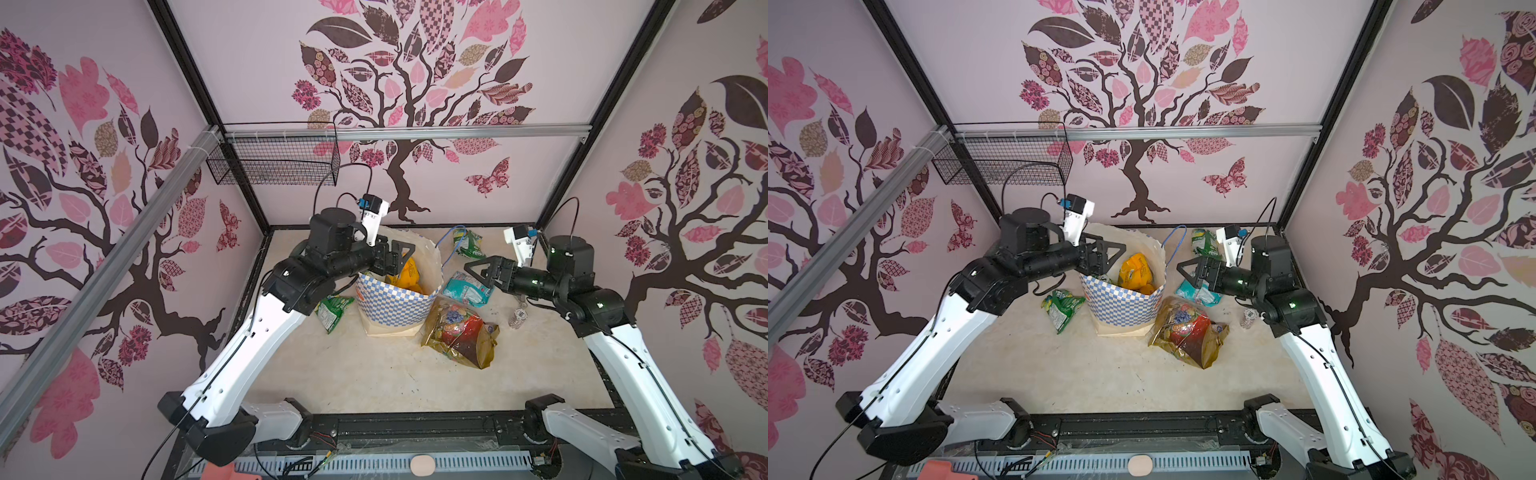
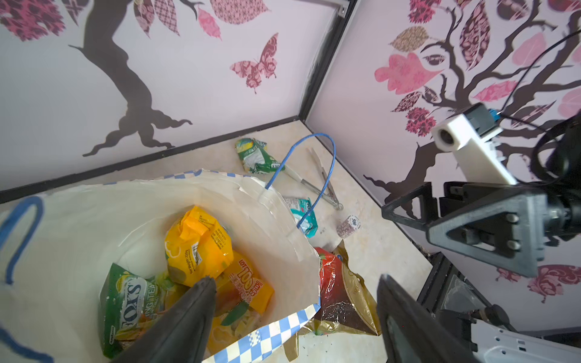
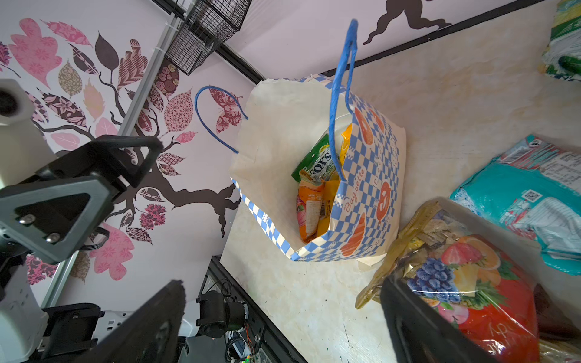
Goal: Take the snacks out of the paper bag
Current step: Pick up the snack from the paper bag.
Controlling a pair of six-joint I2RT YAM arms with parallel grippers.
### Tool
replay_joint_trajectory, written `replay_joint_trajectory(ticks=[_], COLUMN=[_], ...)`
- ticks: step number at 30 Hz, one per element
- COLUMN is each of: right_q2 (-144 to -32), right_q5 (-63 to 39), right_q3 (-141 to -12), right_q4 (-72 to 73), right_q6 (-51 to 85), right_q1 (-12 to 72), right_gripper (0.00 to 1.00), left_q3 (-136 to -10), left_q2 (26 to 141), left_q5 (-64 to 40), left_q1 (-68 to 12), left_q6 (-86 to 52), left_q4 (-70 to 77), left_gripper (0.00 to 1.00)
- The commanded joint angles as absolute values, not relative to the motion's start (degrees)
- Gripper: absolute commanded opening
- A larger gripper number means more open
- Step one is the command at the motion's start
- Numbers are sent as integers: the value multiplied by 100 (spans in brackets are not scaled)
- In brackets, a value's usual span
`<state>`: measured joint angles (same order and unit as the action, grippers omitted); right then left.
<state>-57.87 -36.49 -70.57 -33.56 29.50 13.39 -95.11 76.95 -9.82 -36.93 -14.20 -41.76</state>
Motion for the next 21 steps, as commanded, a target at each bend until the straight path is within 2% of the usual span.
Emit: replay_joint_trajectory(ticks=[1,9,21], right_q2=[-5756,-5775,-5671], right_q5=[-3703,-3709,-3674], right_q3=[-7196,-7168,-7145], right_q4=[-3462,-3437,-3477], right_q6=[2828,2834,2881], right_q1=[1363,1363,1365], right_gripper=[100,100,100], left_q3=[-9846,-10898,-11988], left_q2=[8053,9255,10725], left_q5=[-439,148,447], left_q1=[-3815,-3819,-3801], left_q6=[-1209,-1272,-1102], left_q4=[-4727,-6220,-7054], left_gripper=[82,82,82])
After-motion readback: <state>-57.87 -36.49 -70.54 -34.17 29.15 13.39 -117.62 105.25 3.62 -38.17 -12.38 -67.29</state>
